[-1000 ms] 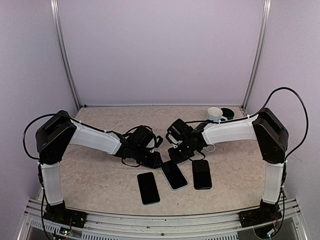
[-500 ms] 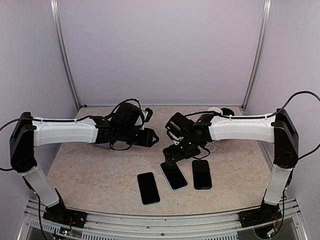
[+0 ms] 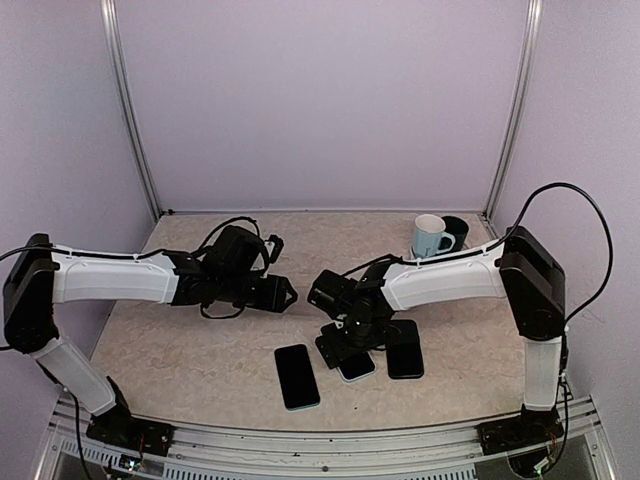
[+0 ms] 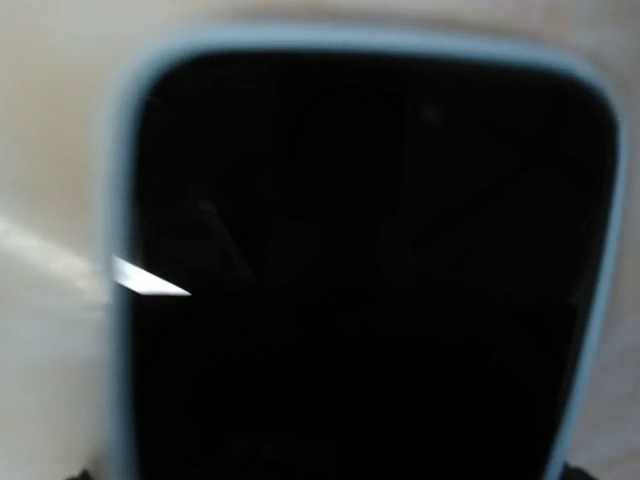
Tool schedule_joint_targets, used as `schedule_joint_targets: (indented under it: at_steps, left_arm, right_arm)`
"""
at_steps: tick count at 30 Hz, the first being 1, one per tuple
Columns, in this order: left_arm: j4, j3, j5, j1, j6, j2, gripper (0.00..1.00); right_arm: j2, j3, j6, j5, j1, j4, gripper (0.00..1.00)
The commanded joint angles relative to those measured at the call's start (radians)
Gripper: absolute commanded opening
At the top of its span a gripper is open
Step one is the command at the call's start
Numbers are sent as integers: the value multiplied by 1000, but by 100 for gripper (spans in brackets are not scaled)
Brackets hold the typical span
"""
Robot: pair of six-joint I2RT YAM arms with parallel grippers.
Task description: Put the phone into the phone case
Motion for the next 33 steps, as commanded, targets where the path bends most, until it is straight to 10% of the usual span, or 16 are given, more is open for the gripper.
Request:
schedule_joint_targets:
  at_steps: [1, 23, 33]
  left_arm:
    - [49, -16, 10, 2, -2, -35, 50]
    - [57, -32, -1, 9, 19, -29, 50]
    - [55, -79, -17, 27, 37, -66, 51]
  right_arm:
    - [50, 12, 26, 51, 7, -49, 99]
    - [-70, 93, -61, 106, -50, -71, 47]
    - [-497, -392, -69, 25, -378, -47, 44]
